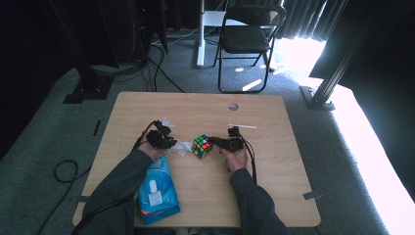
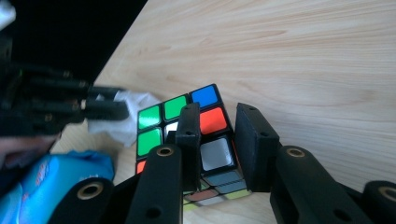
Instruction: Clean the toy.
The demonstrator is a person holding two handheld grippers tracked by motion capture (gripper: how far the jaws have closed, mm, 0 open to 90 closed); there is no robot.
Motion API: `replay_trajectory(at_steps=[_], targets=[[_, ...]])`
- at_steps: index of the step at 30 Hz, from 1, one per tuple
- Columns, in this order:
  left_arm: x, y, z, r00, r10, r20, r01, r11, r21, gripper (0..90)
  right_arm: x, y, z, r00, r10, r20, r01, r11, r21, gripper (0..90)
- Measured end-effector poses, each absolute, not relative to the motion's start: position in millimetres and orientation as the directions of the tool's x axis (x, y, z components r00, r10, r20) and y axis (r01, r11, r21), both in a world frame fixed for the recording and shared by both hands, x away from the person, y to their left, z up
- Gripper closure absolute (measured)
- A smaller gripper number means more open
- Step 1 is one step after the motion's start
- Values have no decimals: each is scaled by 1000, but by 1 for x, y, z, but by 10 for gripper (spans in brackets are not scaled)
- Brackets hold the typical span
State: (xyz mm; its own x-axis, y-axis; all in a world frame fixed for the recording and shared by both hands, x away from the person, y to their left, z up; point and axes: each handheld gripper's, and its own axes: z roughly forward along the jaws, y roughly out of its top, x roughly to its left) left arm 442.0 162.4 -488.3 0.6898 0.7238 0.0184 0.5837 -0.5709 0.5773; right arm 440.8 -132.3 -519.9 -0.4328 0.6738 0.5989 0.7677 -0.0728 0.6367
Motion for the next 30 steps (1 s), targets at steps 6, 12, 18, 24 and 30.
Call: replay_trajectory(at_steps=[6, 12, 18, 24, 30], targets=[[443, 163, -488, 689, 724, 18, 585, -571, 576, 776, 439, -144, -523, -388, 789, 476, 759, -19, 651, 780], [443, 161, -488, 694, 720, 19, 581, -575, 576, 769, 427, -144, -510, -498, 809, 311, 635, 96, 767, 491], [442, 159, -487, 701, 713, 16, 576, -579, 578, 754, 430, -130, -503, -667, 726, 168, 524, 296, 799, 272], [442, 158, -489, 710, 704, 9, 575, -588, 568, 727, 437, -111, -505, -761, 648, 32, 417, 451, 789, 179], [444, 154, -491, 731, 682, -16, 579, -607, 545, 634, 446, -102, -513, -800, 599, 27, 406, 507, 760, 166]])
